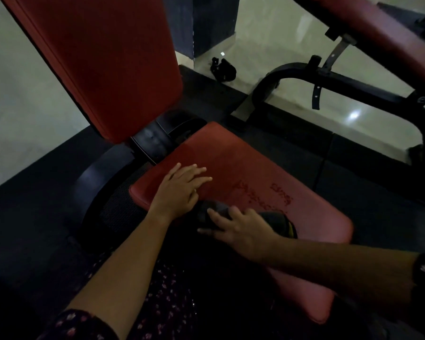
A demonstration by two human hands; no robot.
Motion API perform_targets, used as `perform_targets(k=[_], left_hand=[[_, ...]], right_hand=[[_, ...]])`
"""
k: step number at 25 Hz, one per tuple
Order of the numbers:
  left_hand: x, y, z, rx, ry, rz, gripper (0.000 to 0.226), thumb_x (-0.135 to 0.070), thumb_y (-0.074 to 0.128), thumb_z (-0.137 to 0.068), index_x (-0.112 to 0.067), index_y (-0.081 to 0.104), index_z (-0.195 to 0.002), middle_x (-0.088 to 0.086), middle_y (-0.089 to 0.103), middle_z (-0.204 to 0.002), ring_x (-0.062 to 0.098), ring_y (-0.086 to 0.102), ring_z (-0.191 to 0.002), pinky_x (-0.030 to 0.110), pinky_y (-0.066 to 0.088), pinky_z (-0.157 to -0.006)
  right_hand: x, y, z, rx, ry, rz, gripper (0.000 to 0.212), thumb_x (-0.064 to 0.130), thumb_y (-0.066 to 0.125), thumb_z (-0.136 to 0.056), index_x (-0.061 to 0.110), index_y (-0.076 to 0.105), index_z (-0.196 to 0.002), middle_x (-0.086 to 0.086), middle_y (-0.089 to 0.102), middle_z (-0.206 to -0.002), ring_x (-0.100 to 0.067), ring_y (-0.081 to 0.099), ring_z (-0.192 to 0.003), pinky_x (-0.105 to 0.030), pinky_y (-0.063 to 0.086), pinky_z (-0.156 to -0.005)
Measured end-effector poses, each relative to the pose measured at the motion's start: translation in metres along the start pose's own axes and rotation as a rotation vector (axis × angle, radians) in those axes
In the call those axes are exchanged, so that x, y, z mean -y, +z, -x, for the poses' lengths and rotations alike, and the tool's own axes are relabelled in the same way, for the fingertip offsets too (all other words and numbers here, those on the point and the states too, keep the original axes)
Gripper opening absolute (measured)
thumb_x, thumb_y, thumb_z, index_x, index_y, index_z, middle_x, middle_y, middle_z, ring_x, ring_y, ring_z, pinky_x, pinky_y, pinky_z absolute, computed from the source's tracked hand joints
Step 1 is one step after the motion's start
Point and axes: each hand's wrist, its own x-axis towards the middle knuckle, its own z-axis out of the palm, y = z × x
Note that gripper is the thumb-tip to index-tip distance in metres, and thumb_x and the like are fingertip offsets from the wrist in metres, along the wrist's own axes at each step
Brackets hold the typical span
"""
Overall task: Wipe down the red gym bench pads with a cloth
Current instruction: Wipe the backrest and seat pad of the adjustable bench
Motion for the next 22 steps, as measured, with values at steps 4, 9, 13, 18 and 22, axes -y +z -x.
perform_targets(k=[4, 9, 13, 18, 22], left_hand=[[-0.004, 0.011, -0.001, 0.109, -0.037, 0.033, 0.056, -0.042, 0.026, -0.091, -0.032, 0.048, -0.142, -0.007, 0.041, -0.151, 0.015, 0.031, -0.143, 0.040, 0.008, -0.119], [0.000, 0.016, -0.001, 0.173, -0.055, 0.054, 0.062, -0.049, 0.017, -0.091, -0.032, 0.044, -0.145, -0.007, 0.038, -0.154, 0.012, 0.025, -0.145, 0.036, 0.003, -0.120], [0.001, 0.017, -0.001, 0.162, -0.051, 0.063, 0.062, -0.049, 0.017, -0.092, -0.031, 0.045, -0.144, -0.007, 0.039, -0.153, 0.012, 0.026, -0.145, 0.035, 0.003, -0.119], [0.000, 0.016, 0.000, 0.144, -0.035, 0.083, 0.061, -0.047, 0.019, -0.092, -0.029, 0.052, -0.139, -0.004, 0.045, -0.149, 0.015, 0.032, -0.142, 0.037, 0.005, -0.118], [0.002, 0.018, -0.001, 0.132, -0.038, 0.090, 0.058, -0.046, 0.024, -0.092, -0.029, 0.055, -0.137, -0.004, 0.048, -0.147, 0.016, 0.036, -0.141, 0.040, 0.010, -0.118]], right_hand=[[-0.079, 0.022, -0.016, 0.030, 0.344, -0.017, 0.058, 0.026, 0.036, -0.101, 0.047, 0.011, -0.150, -0.004, 0.019, -0.157, -0.032, 0.046, -0.114, -0.038, 0.044, -0.074], [-0.149, 0.034, -0.039, 0.127, 0.730, -0.147, 0.055, 0.034, 0.039, -0.101, 0.048, 0.016, -0.149, -0.004, 0.036, -0.143, -0.034, 0.044, -0.116, -0.043, 0.047, -0.083], [-0.123, 0.037, -0.031, 0.117, 0.554, -0.136, 0.057, 0.033, 0.037, -0.101, 0.049, 0.012, -0.149, -0.007, 0.029, -0.147, -0.037, 0.043, -0.119, -0.040, 0.043, -0.070], [-0.177, 0.051, -0.014, 0.154, 0.670, -0.167, 0.057, 0.040, 0.043, -0.098, 0.055, 0.016, -0.145, -0.001, 0.036, -0.146, -0.034, 0.047, -0.113, -0.039, 0.047, -0.074], [-0.156, 0.048, -0.025, 0.198, 0.874, -0.339, 0.058, 0.033, 0.045, -0.098, 0.045, 0.021, -0.149, -0.004, 0.036, -0.149, -0.036, 0.043, -0.122, -0.042, 0.046, -0.085]])
